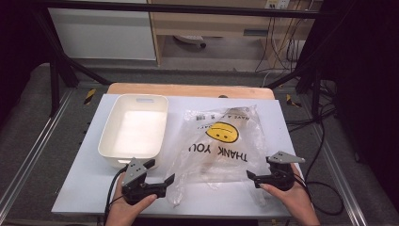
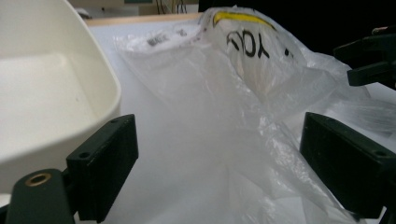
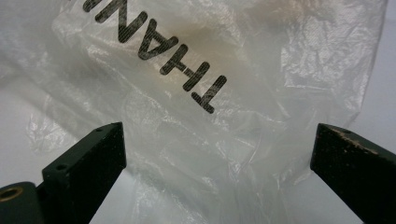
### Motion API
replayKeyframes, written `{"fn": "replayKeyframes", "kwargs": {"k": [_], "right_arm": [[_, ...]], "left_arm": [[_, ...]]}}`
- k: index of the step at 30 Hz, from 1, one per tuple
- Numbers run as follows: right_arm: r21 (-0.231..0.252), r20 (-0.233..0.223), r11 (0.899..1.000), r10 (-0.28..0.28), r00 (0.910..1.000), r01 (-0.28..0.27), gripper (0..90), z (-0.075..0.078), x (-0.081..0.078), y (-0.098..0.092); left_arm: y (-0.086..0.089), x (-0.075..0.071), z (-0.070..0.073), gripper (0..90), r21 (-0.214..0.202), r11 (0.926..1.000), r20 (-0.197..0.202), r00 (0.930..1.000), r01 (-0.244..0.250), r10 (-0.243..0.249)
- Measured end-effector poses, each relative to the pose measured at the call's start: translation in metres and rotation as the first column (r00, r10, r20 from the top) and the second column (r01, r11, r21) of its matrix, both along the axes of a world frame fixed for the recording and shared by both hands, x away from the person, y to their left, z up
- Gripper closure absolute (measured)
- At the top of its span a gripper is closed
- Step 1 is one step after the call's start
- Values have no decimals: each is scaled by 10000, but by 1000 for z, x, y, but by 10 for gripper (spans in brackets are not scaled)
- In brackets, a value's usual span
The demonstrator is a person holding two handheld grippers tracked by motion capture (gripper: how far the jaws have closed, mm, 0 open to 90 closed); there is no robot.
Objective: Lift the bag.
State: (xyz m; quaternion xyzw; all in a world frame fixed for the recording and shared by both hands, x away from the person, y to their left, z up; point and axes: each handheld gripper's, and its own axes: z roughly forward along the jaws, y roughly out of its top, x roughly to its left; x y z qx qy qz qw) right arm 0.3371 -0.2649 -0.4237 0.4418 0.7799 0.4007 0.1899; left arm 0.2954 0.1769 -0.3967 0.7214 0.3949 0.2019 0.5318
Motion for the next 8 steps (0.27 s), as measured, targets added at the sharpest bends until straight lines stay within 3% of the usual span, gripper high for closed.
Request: {"fn": "replayKeyframes", "kwargs": {"k": [3, 8], "right_arm": [[169, 91, 9997, -191, 9998, 189, 43, -1, 0, -4], [347, 226, 9973, -660, 9976, 652, 37, -2, 1, -9]], "left_arm": [[16, 2, 8, 119, -134, 9990, 304, 9986, -430, 434], [28, 7, 1, 122, -240, 9980, -135, 9982, -589, 586]]}}
